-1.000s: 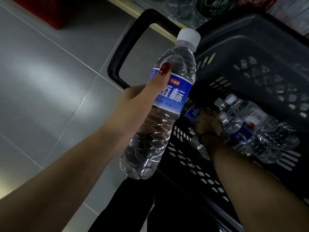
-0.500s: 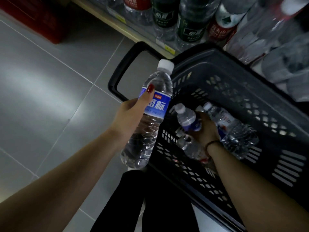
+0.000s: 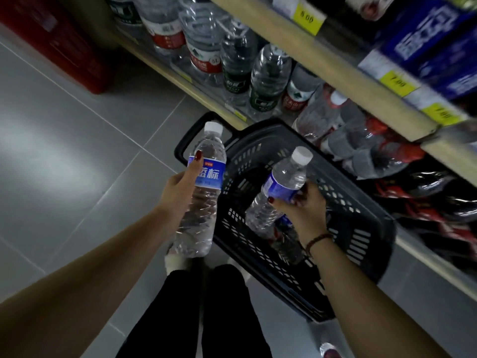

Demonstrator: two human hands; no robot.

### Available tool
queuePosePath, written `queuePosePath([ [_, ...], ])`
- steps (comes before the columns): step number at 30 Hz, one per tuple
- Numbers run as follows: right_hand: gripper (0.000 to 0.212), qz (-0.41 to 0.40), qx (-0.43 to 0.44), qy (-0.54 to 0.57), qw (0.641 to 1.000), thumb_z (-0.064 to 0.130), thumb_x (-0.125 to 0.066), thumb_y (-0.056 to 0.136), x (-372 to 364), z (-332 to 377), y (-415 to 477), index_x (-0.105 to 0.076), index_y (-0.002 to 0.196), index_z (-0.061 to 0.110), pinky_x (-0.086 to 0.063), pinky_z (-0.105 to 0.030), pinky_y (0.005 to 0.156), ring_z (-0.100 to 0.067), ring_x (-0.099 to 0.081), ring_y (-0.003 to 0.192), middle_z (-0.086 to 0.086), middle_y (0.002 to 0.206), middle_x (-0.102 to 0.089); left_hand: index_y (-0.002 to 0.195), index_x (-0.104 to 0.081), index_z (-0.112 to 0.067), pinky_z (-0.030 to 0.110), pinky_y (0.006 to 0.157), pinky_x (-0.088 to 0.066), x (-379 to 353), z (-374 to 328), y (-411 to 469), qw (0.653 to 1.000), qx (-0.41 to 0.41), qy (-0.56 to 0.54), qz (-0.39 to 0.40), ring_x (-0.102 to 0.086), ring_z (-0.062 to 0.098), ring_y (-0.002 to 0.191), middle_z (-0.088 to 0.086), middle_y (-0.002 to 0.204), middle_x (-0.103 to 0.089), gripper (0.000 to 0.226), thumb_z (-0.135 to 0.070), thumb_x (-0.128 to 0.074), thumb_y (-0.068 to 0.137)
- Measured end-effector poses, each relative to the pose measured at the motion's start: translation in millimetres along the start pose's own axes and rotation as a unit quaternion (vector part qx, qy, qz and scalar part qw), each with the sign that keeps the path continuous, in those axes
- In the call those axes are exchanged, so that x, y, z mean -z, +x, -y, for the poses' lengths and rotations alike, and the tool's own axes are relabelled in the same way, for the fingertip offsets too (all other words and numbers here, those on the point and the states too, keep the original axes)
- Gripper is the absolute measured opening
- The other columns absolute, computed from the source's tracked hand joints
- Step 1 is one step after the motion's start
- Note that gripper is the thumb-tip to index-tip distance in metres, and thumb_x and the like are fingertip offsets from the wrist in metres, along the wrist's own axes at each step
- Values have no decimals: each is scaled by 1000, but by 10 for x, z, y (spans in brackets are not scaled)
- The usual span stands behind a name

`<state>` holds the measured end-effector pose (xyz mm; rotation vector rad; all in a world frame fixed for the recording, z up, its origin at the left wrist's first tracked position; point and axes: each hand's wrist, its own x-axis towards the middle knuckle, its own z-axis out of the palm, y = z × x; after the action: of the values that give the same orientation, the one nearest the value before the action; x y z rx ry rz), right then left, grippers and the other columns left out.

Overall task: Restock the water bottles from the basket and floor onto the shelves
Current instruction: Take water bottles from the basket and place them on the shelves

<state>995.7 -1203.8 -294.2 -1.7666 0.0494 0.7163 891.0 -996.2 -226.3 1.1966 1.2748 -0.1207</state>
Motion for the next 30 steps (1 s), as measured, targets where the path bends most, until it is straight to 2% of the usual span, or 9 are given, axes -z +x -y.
queuePosePath([
  [4, 52, 42, 15, 89, 995, -3, -83, 63, -205, 530, -222, -61, 108, 12, -57, -31, 78, -19, -66, 91, -10, 103, -69, 84, -62, -19, 36, 81, -50, 217, -246, -201, 999, -33, 0, -5, -65, 22, 75, 11, 90, -70, 47, -62, -45, 90],
  [7, 43, 65, 30, 125, 990, 0, -81, 64, -460, 847, -371, -64, 102, 12, -55, -31, 74, -19, -66, 88, -7, 96, -71, 95, -66, -12, 31, 68, -55, 490, -418, -321, 998, -50, -39, 26, -68, 20, 66, 12, 87, -71, 66, -71, -46, 74],
  [10, 33, 91, 32, 198, 975, -2, -74, 69, -811, 1098, -509, -64, 97, 13, -51, -24, 70, -11, -65, 78, 0, 86, -71, 87, -66, -13, 24, 52, -53, 857, -564, -377, 995, -65, -68, 37, -69, 16, 58, 6, 73, -72, 62, -69, -46, 69],
  [13, 41, 109, 28, 244, 963, 21, -89, 57, -1238, 1310, -634, -67, 92, 17, -45, -23, 67, -11, -55, 73, -1, 85, -66, 86, -65, -15, 21, 48, -52, 1283, -717, -405, 993, -70, -85, 42, -68, 13, 54, 2, 67, -71, 59, -69, -45, 74],
  [15, 54, 96, 17, 244, 965, 38, -94, 42, -1543, 1449, -718, -70, 87, 20, -38, -23, 63, -11, -46, 68, 1, 83, -65, 86, -64, -15, 22, 52, -52, 1622, -810, -409, 993, -72, -83, 31, -68, 12, 53, 2, 67, -71, 58, -69, -45, 79],
  [19, 56, 93, 8, 262, 961, 44, -95, 33, -2123, 1830, -926, -74, 81, 22, -36, -15, 51, -3, -48, 58, 6, 78, -69, 101, -67, -7, 34, 72, -56, 2309, -1061, -412, 991, -76, -100, 38, -70, 24, 69, 15, 90, -72, 83, -81, -52, 66],
  [23, 56, 96, 22, 256, 962, 38, -94, 42, -2620, 2217, -1055, -72, 89, 18, -45, -21, 63, -11, -58, 71, -3, 87, -70, 92, -66, -16, 24, 62, -48, 2838, -1394, -352, 991, -117, -66, 18, -66, 16, 71, 10, 91, -70, 47, -59, -47, 90],
  [26, 52, 80, 36, 246, 965, 30, -91, 45, -2901, 2495, -1079, -68, 89, 18, -42, -14, 54, -4, -54, 60, 3, 78, -69, 97, -69, -13, 26, 67, -46, 3107, -1659, -323, 987, -152, -47, 32, -66, 17, 76, 11, 95, -72, 48, -56, -48, 92],
  [30, 44, 68, 53, 231, 969, 28, -91, 48, -3107, 2775, -994, -68, 84, 20, -34, -15, 53, -4, -48, 58, 7, 72, -67, 85, -70, -19, 23, 71, -50, 3249, -2001, -262, 981, -178, -67, 47, -69, 9, 68, 0, 76, -73, 42, -57, -53, 90],
])
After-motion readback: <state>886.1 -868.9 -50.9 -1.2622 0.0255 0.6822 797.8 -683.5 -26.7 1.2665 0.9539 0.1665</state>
